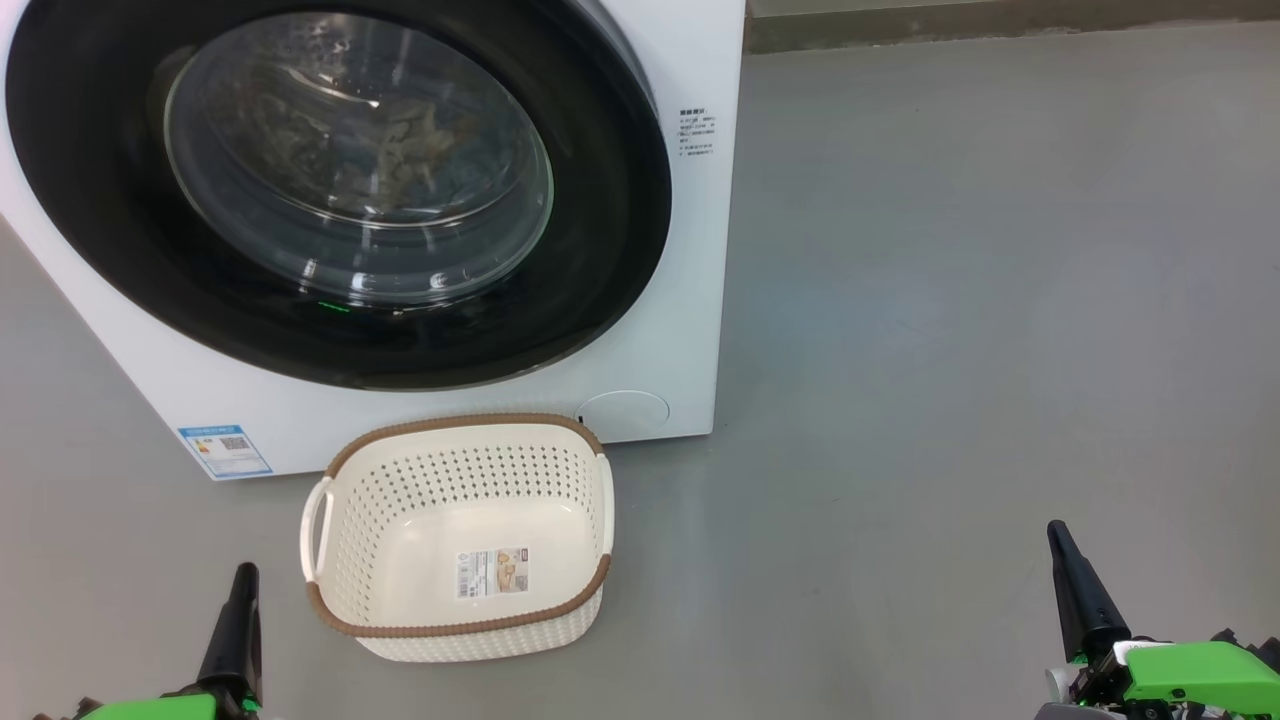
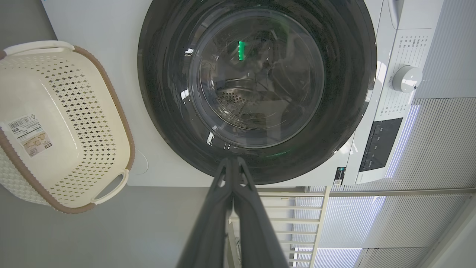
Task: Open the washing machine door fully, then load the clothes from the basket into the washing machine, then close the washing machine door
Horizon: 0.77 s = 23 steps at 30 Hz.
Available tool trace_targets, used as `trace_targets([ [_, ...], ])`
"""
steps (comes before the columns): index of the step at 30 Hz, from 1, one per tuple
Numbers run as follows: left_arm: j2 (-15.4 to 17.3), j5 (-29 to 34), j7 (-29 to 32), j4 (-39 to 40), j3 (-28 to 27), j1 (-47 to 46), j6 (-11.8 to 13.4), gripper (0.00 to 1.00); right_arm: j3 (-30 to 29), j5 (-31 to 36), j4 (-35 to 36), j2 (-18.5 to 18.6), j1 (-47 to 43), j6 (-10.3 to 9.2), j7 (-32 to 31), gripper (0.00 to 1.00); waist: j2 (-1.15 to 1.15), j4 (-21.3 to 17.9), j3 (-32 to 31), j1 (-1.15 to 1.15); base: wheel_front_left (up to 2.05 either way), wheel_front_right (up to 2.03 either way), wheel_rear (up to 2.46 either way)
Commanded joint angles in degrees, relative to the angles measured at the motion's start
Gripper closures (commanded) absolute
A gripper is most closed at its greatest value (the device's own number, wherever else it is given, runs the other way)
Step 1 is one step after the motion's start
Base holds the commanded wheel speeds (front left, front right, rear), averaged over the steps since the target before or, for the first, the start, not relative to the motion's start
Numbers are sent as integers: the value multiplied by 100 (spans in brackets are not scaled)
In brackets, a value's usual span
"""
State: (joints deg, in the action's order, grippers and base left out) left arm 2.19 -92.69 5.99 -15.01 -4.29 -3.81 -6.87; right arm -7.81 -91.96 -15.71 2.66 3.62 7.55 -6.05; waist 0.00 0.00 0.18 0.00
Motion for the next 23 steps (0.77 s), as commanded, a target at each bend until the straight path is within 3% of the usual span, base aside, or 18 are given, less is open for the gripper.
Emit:
trace_targets([
  [1, 90, 32, 29, 98, -198, -236, -62, 100, 125, -17, 168, 24, 257, -6, -46, 100, 0, 0, 0, 0, 0, 0, 0],
  [23, 84, 39, 37, 97, -207, -236, -62, 100, 124, -16, 168, 23, 257, -6, -47, 100, 0, 0, 0, 0, 0, 0, 0],
])
